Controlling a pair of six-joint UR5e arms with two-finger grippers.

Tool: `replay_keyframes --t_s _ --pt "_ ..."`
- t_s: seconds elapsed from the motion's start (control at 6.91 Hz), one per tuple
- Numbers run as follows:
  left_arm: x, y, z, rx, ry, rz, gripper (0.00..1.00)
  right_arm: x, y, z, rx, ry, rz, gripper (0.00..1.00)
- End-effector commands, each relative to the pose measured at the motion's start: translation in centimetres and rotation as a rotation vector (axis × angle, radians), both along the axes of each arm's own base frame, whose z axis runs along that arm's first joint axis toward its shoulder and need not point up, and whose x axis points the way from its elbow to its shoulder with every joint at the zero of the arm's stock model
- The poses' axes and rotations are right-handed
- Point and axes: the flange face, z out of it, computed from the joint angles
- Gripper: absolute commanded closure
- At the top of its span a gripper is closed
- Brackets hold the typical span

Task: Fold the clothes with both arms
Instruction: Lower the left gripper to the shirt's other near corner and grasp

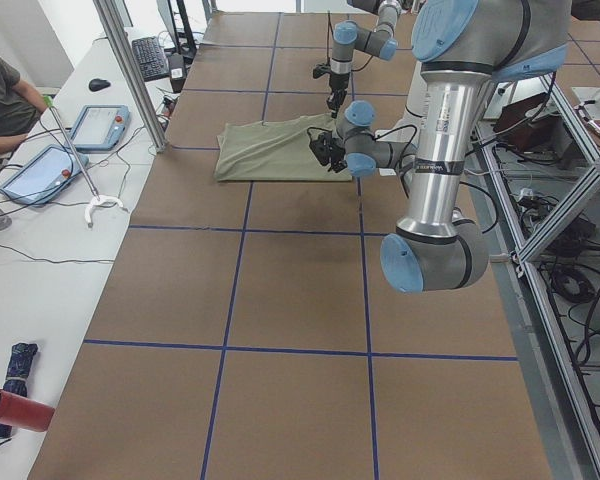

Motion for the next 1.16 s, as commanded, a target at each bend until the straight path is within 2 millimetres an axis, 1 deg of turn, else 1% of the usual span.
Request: replay_keyframes --t_s 0.0,0.14,0.29,0.43,0.58,0.72,0.87,1.01 --pt "3.1 2.0 2.3 -0.017 -0.052 0.039 0.31 0.0 0.0 0.1 0.001 0.002 -0.001 1.0" --pt "3.4 2.1 2.1 -0.018 -0.048 0.043 0.31 -0.1 0.1 0.0 0.001 0.002 -0.003 1.0" --pt "4.1 2.9 2.0 -0.02 -0.048 0.057 0.32 -0.1 0.1 0.1 0.001 0.002 -0.003 1.0" --pt "4.9 4.2 2.0 -0.02 -0.05 0.084 0.32 -0.1 0.1 0.1 0.0 0.003 -0.003 1.0" --pt "5.9 5.2 2.4 -0.028 -0.084 0.104 0.33 -0.1 0.1 0.1 0.001 0.002 -0.003 1.0" --pt "6.1 5.4 2.3 -0.027 -0.083 0.109 0.33 0.0 0.1 0.0 0.001 0.0 -0.003 1.0" --pt "6.6 5.7 2.6 -0.029 -0.09 0.116 0.34 -0.1 0.1 -0.1 0.002 -0.001 -0.003 1.0" --pt "6.7 5.8 2.5 -0.028 -0.089 0.118 0.39 0.0 0.1 0.0 0.001 0.0 -0.003 1.0"
